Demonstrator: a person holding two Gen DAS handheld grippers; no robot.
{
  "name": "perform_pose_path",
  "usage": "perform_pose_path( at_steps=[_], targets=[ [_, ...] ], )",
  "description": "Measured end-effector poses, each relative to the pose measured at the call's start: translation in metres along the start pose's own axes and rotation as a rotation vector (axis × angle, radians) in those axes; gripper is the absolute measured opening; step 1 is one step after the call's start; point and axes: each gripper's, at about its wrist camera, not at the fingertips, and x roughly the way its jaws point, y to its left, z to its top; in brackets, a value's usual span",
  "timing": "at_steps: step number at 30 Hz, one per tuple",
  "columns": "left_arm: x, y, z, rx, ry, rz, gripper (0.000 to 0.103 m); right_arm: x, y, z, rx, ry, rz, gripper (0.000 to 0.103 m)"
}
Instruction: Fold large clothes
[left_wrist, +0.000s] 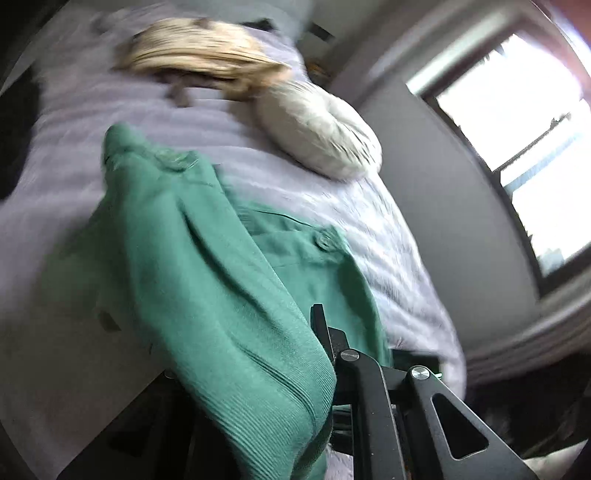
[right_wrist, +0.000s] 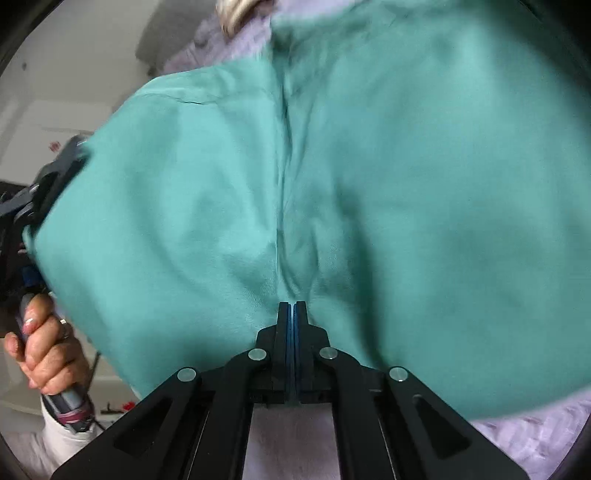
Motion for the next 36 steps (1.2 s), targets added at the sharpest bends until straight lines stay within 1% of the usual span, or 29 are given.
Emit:
perform_pose_path(
  at_steps=[2, 3, 5, 7, 9, 10, 11, 12, 13, 14, 16, 18, 20, 21, 22, 23, 24, 26, 27, 30, 32, 33, 34, 35, 36],
  targets=[
    [0.024, -0.026, 0.001, 0.062, 0.04, 0.029, 0.016, -0.031, -0.017, -0.001, 0.032, -0.063, 0.018, 0.002],
    [0.045, -0.045, 0.0, 0.11, 0.075, 0.054, 0.016, -0.048, -0.029, 0.0, 0.058, -0.1, 0.018, 0.002],
    [0.072, -0.069, -0.005, 0.182, 0.111, 0.104, 0.016, -0.072, -0.052, 0.0, 0.105, -0.154, 0.025, 0.002],
    [0.112, -0.089, -0.014, 0.241, 0.172, 0.173, 0.016, -0.086, -0.076, 0.0, 0.157, -0.179, 0.029, 0.003],
    [0.142, -0.097, -0.019, 0.258, 0.213, 0.246, 0.017, -0.09, -0.103, -0.001, 0.23, -0.178, 0.056, 0.006],
    [0.152, -0.1, -0.023, 0.266, 0.224, 0.275, 0.024, -0.088, -0.114, -0.003, 0.263, -0.176, 0.068, 0.006],
    [0.156, -0.102, -0.024, 0.266, 0.226, 0.276, 0.038, -0.087, -0.121, -0.004, 0.283, -0.172, 0.082, 0.006],
    [0.155, -0.105, -0.026, 0.254, 0.217, 0.253, 0.049, -0.085, -0.129, -0.007, 0.306, -0.17, 0.109, 0.006],
    [0.152, -0.11, -0.026, 0.241, 0.198, 0.217, 0.068, -0.079, -0.131, -0.009, 0.322, -0.172, 0.134, 0.006],
    [0.153, -0.119, -0.024, 0.239, 0.177, 0.194, 0.077, -0.085, -0.139, -0.012, 0.329, -0.174, 0.151, 0.006],
    [0.161, -0.133, -0.019, 0.26, 0.164, 0.176, 0.083, -0.083, -0.142, -0.013, 0.33, -0.178, 0.162, 0.006],
    [0.167, -0.148, -0.018, 0.281, 0.166, 0.159, 0.084, -0.083, -0.145, -0.012, 0.334, -0.175, 0.17, 0.006],
    [0.162, -0.155, -0.017, 0.282, 0.159, 0.097, 0.084, -0.081, -0.148, -0.012, 0.339, -0.172, 0.172, 0.006],
    [0.158, -0.16, -0.012, 0.278, 0.143, 0.054, 0.084, -0.08, -0.148, -0.012, 0.339, -0.17, 0.173, 0.006],
    [0.154, -0.164, -0.009, 0.279, 0.129, 0.029, 0.084, -0.085, -0.148, -0.016, 0.337, -0.168, 0.172, 0.006],
    [0.149, -0.167, -0.008, 0.285, 0.115, 0.007, 0.084, -0.085, -0.148, -0.016, 0.336, -0.167, 0.171, 0.006],
    [0.143, -0.17, -0.004, 0.295, 0.093, 0.002, 0.084, -0.086, -0.147, -0.017, 0.34, -0.167, 0.173, 0.006],
    [0.127, -0.166, -0.005, 0.31, 0.039, 0.037, 0.084, -0.086, -0.147, -0.017, 0.354, -0.17, 0.181, 0.006],
    [0.116, -0.157, -0.005, 0.301, 0.01, 0.071, 0.084, -0.093, -0.154, -0.023, 0.364, -0.172, 0.187, 0.006],
    [0.094, -0.123, -0.002, 0.228, -0.026, 0.167, 0.084, -0.102, -0.156, -0.031, 0.377, -0.189, 0.196, 0.007],
    [0.078, -0.09, -0.003, 0.151, -0.04, 0.241, 0.084, -0.11, -0.153, -0.04, 0.37, -0.194, 0.195, 0.023],
    [0.069, -0.068, -0.006, 0.098, -0.043, 0.286, 0.084, -0.116, -0.151, -0.05, 0.363, -0.199, 0.193, 0.041],
    [0.063, -0.053, -0.009, 0.062, -0.042, 0.316, 0.084, -0.123, -0.147, -0.058, 0.353, -0.206, 0.197, 0.056],
    [0.059, -0.037, -0.013, 0.023, -0.038, 0.347, 0.084, -0.127, -0.144, -0.062, 0.339, -0.214, 0.2, 0.059],
    [0.053, -0.016, -0.02, -0.029, -0.026, 0.392, 0.084, -0.128, -0.14, -0.058, 0.324, -0.219, 0.186, 0.06]
  ],
)
